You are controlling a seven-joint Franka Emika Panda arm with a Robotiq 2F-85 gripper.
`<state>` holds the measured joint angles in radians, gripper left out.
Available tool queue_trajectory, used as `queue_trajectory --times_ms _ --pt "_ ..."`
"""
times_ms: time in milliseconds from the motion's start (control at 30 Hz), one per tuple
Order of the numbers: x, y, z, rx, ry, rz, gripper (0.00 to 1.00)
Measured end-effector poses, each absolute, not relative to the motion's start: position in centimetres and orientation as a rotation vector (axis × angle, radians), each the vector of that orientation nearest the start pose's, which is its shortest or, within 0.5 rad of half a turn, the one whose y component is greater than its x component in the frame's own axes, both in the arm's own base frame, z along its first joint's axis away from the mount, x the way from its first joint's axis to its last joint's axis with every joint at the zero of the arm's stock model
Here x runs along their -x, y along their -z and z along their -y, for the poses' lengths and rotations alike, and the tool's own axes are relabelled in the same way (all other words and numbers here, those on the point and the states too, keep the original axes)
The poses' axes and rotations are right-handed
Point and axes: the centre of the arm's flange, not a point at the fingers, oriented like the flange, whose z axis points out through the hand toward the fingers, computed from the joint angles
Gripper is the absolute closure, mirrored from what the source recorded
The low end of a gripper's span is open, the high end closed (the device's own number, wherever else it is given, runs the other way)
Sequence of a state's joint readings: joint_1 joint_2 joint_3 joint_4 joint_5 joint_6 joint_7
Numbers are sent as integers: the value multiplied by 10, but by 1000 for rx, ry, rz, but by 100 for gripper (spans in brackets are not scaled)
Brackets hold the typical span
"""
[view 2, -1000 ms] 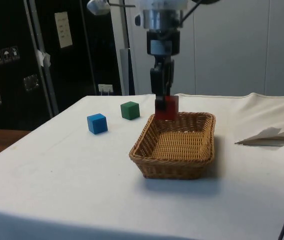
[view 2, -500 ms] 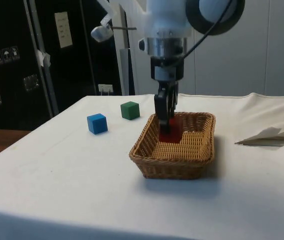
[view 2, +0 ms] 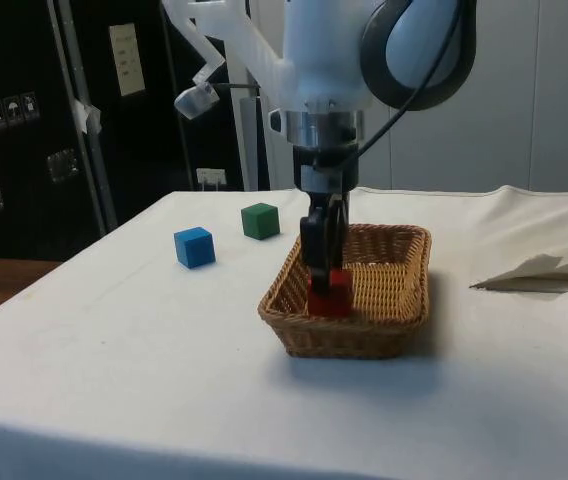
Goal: Pick up exactly two blocks and place them into the basket.
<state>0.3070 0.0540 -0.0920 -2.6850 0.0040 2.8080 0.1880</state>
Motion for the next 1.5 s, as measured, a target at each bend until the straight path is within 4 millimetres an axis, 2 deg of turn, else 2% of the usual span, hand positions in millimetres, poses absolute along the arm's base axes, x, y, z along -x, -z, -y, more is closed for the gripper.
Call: queue_trajectory --times_ms 33,167,200,567,800,867,1100,1333,1400,1500 --pt "-411 -223 -89 3129 107 37 44" --pt "-411 -223 -89 3129 107 38 5" --pt "-411 -223 -89 3129 107 40 0" --pt "-413 -225 -90 3127 118 40 0" --pt "-425 -258 -90 3117 136 27 0" --pt "-427 -261 -89 3117 133 24 0" --pt "-454 -288 -86 3116 144 15 0" --pt "-478 -298 -76 3123 140 15 0" --pt "-478 -298 -76 3123 140 15 0" --pt "-493 -301 -70 3130 140 19 0"
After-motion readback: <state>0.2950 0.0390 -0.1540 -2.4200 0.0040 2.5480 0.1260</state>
